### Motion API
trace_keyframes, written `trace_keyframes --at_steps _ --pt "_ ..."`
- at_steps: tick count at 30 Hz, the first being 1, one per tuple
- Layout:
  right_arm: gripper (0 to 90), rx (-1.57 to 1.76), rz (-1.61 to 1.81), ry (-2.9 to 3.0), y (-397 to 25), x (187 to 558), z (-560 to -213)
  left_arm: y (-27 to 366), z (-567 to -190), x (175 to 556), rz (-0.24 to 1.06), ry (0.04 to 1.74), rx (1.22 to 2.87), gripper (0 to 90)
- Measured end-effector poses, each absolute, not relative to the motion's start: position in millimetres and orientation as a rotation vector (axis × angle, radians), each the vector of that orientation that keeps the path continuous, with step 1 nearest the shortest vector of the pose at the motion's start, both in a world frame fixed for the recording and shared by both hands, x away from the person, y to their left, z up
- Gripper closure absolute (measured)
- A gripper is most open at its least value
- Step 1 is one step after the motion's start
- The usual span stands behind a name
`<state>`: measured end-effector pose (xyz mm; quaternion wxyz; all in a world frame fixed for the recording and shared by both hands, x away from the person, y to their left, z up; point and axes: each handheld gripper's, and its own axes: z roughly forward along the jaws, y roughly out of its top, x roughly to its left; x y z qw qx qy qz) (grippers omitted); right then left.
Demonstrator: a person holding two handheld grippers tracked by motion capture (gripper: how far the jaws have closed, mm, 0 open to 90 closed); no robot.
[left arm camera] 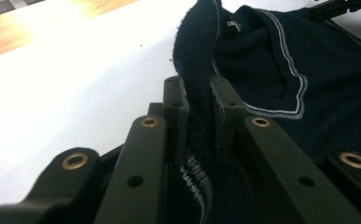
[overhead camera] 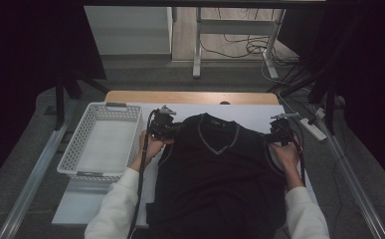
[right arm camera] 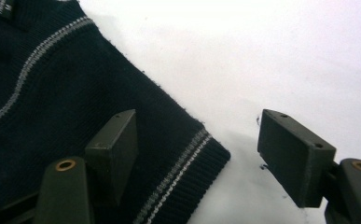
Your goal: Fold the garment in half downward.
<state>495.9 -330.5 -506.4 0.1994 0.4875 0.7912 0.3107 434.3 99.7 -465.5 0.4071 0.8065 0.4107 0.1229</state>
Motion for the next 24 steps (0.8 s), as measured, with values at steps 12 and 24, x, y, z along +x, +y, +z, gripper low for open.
trace_keyframes --at_steps 12,24 --pt "73.2 1.308 0.887 2.297 -324 492 -511 102 -464 433 0.32 1.034 2.031 77.4" --pt "75.1 1.244 0.938 2.161 -329 478 -483 116 -453 433 0.352 1.032 1.976 77.4"
